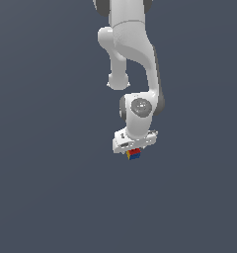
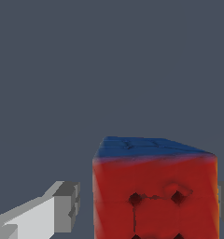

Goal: Pick up the object and move it to a goal position.

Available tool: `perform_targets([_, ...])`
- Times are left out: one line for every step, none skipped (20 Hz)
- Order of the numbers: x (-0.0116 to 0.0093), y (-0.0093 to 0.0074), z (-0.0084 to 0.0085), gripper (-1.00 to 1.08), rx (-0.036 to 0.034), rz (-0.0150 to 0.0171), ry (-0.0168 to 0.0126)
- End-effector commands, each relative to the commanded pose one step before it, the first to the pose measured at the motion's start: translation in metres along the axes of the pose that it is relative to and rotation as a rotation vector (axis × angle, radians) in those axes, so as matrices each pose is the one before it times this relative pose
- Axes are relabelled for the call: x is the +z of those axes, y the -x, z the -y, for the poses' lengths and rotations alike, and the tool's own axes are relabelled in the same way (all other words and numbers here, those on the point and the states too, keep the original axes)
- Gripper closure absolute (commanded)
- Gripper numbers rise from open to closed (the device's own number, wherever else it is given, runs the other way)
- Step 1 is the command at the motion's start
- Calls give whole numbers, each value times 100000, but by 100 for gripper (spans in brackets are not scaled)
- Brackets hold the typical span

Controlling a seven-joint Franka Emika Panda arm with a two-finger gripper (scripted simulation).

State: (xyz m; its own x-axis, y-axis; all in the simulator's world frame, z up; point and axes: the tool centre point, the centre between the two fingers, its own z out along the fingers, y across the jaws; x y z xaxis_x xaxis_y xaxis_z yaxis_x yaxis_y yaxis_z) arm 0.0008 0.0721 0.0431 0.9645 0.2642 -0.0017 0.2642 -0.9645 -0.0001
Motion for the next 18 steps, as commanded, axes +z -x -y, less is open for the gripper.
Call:
perform_targets([774,-69,-3,-92,-36,-135,18])
perform_targets([141,-33,-6,-92,0,0,0])
perform_targets([73,-31,-5,-92,0,0,0])
perform_targets([21,-13,-2,-92,0,0,0])
perform_targets([0,0,0,108,0,0,0])
perform_targets([0,0,0,108,0,0,0])
perform_targets([0,0,0,108,0,0,0])
perform_targets([0,0,0,108,0,0,0])
perform_targets([0,0,0,108,0,0,0])
perform_targets([0,0,0,108,0,0,0])
perform_targets([0,0,0,108,0,0,0])
perform_targets([0,0,0,108,0,0,0])
perform_targets([0,0,0,108,0,0,0])
perform_targets([0,0,0,108,0,0,0])
perform_targets([-78,51,-18,108,37,57,15])
perform_targets([-29,3,-8,108,0,0,0])
perform_targets([-87,8,-25,108,0,0,0])
perform_targets([-145,14,-41,108,0,0,0])
